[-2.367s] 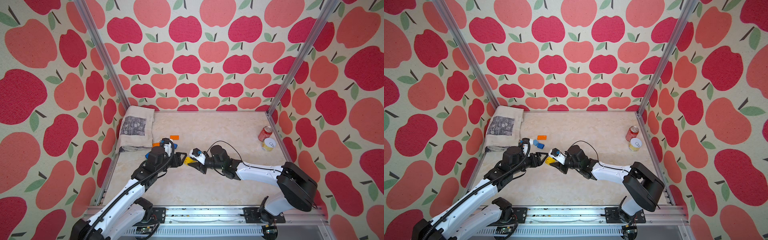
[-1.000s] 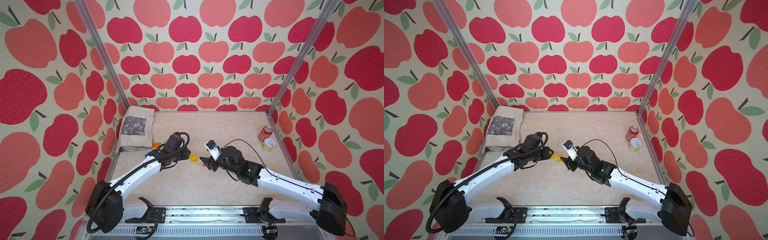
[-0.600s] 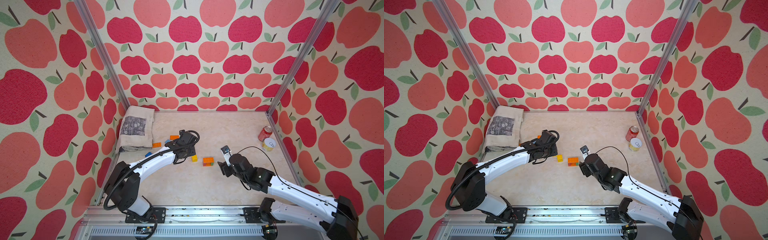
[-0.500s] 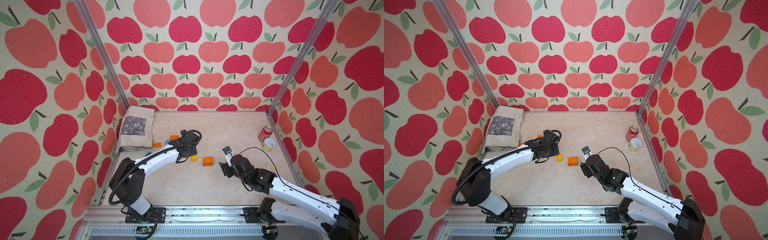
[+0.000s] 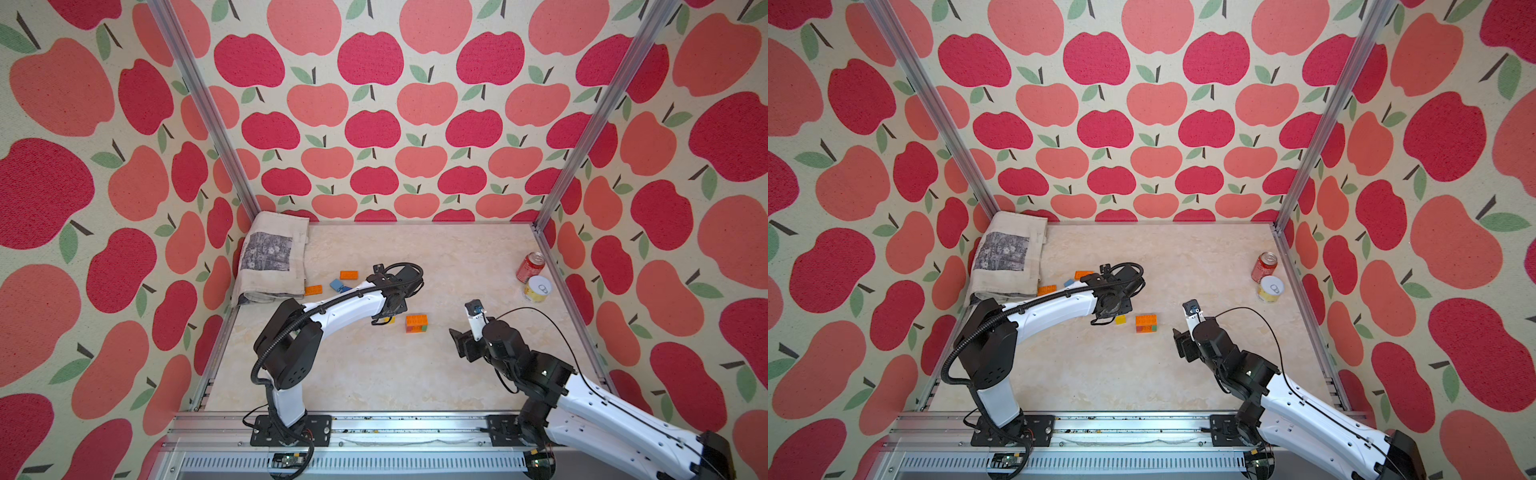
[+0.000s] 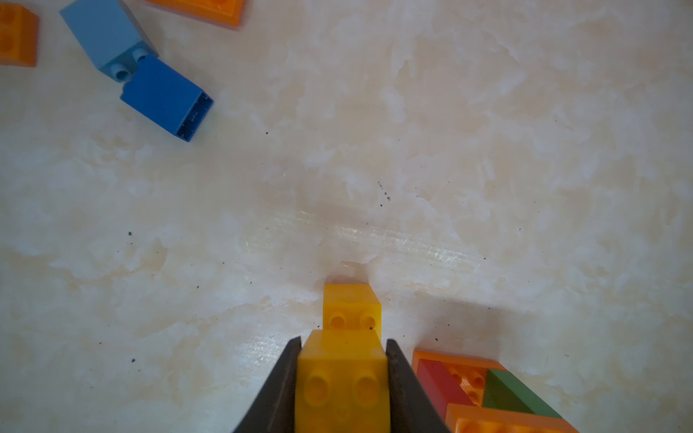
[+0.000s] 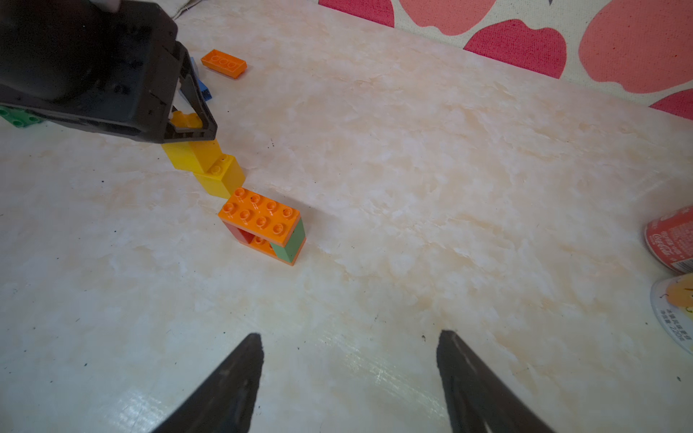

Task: Assemble the letter p with lego
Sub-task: Assemble the lego brick with the lego brick.

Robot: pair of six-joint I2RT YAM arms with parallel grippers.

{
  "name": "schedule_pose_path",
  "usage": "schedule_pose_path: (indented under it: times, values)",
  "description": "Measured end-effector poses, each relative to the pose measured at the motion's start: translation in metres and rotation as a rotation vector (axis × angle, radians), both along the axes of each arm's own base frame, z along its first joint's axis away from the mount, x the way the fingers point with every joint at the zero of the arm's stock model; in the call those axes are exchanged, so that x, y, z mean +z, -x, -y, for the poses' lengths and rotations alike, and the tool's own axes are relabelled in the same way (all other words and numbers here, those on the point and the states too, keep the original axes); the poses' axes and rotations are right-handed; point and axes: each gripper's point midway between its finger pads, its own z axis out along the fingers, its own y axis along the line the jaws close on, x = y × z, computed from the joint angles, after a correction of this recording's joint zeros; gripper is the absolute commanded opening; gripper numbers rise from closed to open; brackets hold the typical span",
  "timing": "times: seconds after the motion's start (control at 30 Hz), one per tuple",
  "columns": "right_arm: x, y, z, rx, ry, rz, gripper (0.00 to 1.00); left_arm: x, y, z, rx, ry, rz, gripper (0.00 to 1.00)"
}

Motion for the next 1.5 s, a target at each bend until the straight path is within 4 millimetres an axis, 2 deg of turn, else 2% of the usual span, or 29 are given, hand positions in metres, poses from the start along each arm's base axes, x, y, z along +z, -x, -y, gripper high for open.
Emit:
schedule_pose_path:
  times: [0.2,0.53,1.5]
  values:
    - [0.0071,0.0033,-0.0016,0.016,-0.047,0.001,0.77,-0.001,-0.0032,0.0026,0.022,-0.023,0.018,0.11]
    - [0.0074,0.0056,-0.0015,0.022,-0.072,-0.008,0.78,-0.0043,-0.0082,0.0047,0.039,-0.032,0.024,0.12]
    - [0.0054,0.0042,-0.0003,0.016,-0.073,-0.017,0.8,-0.0089,-0.0031,0.0106,-0.031,-0.018,0.109,0.14]
